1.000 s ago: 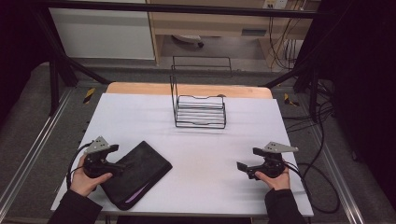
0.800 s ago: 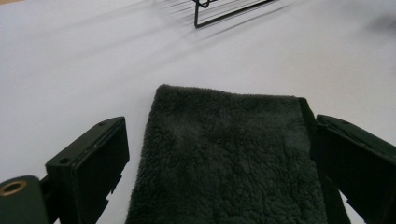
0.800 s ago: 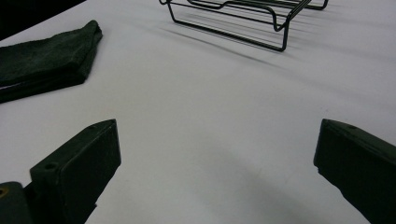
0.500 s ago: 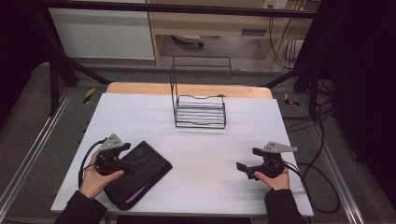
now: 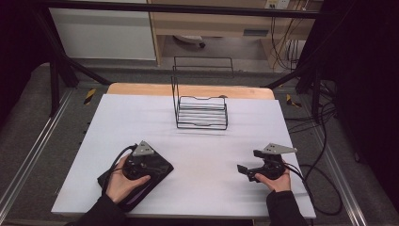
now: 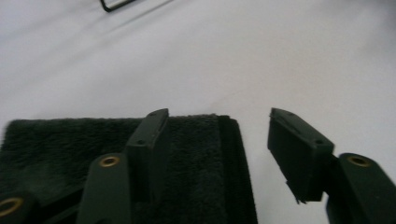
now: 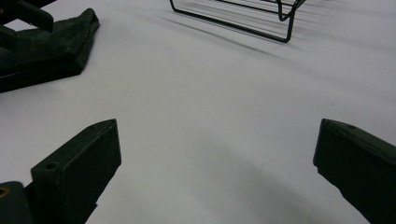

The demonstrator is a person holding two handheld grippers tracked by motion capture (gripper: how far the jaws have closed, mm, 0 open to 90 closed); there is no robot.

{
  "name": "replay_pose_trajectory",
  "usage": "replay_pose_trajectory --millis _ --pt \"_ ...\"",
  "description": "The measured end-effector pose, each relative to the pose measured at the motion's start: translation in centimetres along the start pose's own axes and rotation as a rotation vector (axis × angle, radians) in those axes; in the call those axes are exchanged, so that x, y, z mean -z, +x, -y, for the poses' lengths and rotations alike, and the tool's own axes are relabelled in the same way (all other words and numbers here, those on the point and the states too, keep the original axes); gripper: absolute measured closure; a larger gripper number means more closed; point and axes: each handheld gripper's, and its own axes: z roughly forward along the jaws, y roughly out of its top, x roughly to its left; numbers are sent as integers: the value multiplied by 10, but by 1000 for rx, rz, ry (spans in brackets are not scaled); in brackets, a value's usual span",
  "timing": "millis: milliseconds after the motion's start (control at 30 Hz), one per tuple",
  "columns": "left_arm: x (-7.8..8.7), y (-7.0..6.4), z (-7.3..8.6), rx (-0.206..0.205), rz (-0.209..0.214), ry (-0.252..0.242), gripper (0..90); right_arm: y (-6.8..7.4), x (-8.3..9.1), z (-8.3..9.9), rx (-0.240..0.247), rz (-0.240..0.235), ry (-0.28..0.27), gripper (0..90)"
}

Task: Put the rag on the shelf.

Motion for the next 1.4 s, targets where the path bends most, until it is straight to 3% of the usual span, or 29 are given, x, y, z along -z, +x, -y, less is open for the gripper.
replay_pose_trajectory --millis 233,367,533,600,767,867,1067,1133,1233,1400 --pt "-22 -5 5 -7 -7 50 494 0 -1 0 1 1 6 14" --pt "-27 -6 8 -13 -38 43 528 0 -1 0 1 5 4 15" --pt "-29 -6 9 11 -55 40 592 0 -1 0 4 8 4 15" --pt "-31 -7 9 18 -70 41 617 0 -1 0 3 9 2 15" --pt "-34 -17 6 -36 -162 67 691 0 -1 0 3 11 1 15" --pt "-35 -18 6 -45 -175 75 747 1 -2 1 -2 9 1 16" --pt "-33 -15 5 -35 -163 76 803 1 -3 1 0 6 9 18" --pt "-31 -10 4 -2 -130 72 813 1 -3 1 0 6 9 18" --pt "-24 -3 4 36 -82 38 821 1 -2 1 2 7 10 18" --pt "-10 -1 -3 61 -61 -15 825 0 -2 0 2 5 4 20"
